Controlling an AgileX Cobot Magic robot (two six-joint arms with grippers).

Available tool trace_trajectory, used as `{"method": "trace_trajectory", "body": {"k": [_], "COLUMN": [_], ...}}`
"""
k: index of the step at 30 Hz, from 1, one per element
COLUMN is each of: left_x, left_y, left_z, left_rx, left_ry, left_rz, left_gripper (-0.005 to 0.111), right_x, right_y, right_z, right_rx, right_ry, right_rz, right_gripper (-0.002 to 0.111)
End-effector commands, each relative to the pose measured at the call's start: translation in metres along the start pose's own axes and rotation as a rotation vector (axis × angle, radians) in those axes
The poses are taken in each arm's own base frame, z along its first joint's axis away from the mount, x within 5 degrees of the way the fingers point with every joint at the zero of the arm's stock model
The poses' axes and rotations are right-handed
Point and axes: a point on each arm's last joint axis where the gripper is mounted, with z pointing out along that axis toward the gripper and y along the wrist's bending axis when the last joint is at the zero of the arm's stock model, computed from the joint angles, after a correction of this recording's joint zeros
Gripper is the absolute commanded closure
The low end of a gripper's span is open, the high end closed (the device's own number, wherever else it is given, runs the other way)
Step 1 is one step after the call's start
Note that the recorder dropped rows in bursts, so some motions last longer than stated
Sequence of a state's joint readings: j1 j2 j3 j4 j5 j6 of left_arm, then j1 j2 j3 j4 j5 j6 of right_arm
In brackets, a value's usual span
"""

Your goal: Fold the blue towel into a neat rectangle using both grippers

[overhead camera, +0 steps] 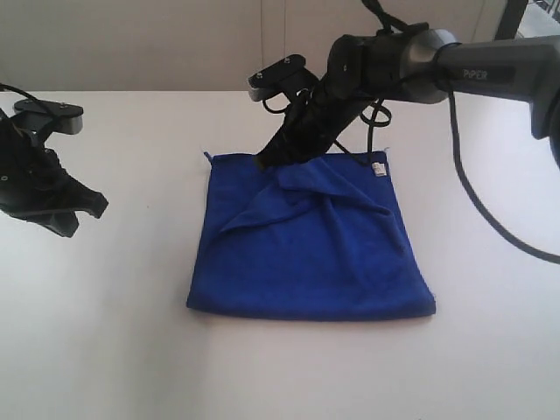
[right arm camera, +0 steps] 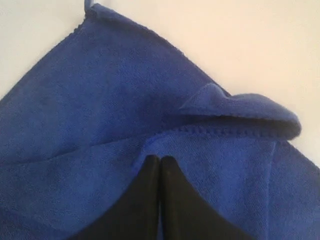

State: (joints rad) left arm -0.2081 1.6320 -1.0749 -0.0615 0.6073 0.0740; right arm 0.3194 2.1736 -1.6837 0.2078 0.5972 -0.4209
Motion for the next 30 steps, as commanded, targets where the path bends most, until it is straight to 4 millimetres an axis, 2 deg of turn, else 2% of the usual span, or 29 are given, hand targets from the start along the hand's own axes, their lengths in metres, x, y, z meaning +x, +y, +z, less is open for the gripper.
{"method": "trace_trajectory", "body": {"k": [1, 4, 9, 12, 24, 30], "left_x": [-0.005, -0.009, -0.009, -0.009, -0.009, -0.009], "left_y": [-0.016, -0.023, -0.025, -0.025, -0.025, -0.025], "left_z": [0.0, 0.001, 0.001, 0.001, 0.001, 0.001], "left_rx": [0.03, 0.031, 0.035, 0.035, 0.035, 0.035], "left_ry": [-0.041, -0.076, -0.079, -0.077, -0.077, -0.077], "left_rz": [0.039, 0.073, 0.076, 0.076, 0.076, 0.076], "left_gripper": [0.107, 0.107, 0.107, 0.107, 0.107, 0.107], "right_x": [0.0, 0.002, 0.003, 0.003, 0.01, 0.008], "right_y": [-0.008, -0.001, 0.008, 0.008, 0.006, 0.006], "right_z": [-0.009, -0.001, 0.012, 0.018, 0.039, 0.033], "right_rx": [-0.006, -0.043, -0.057, -0.048, -0.034, -0.027], "right_ry": [0.006, 0.014, 0.013, -0.009, -0.014, -0.02], "right_rz": [0.024, 0.057, 0.065, 0.105, 0.119, 0.106], "right_gripper": [0.108, 0.104, 0.083, 0.079, 0.082, 0.108]}}
